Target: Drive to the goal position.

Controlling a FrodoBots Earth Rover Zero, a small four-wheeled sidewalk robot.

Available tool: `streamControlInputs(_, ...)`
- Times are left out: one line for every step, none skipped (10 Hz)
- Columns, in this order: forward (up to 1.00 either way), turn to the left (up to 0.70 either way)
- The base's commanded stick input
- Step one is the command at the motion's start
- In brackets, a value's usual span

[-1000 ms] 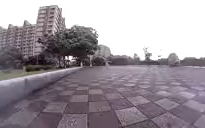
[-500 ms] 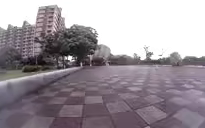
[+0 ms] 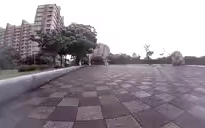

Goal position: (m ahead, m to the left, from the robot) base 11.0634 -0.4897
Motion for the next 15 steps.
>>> streamControlInputs(1.00,-0.01)
streamControlInputs(1.00,-0.01)
streamControlInputs(1.00,-0.01)
streamControlInputs(1.00,-0.01)
streamControlInputs(1.00,-0.01)
streamControlInputs(1.00,-0.01)
streamControlInputs(1.00,-0.01)
streamControlInputs(1.00,-0.01)
streamControlInputs(1.00,-0.01)
streamControlInputs(1.00,-0.01)
streamControlInputs(1.00,-0.01)
streamControlInputs(1.00,-0.01)
streamControlInputs(1.00,-0.01)
streamControlInputs(1.00,-0.01)
streamControlInputs(1.00,-0.01)
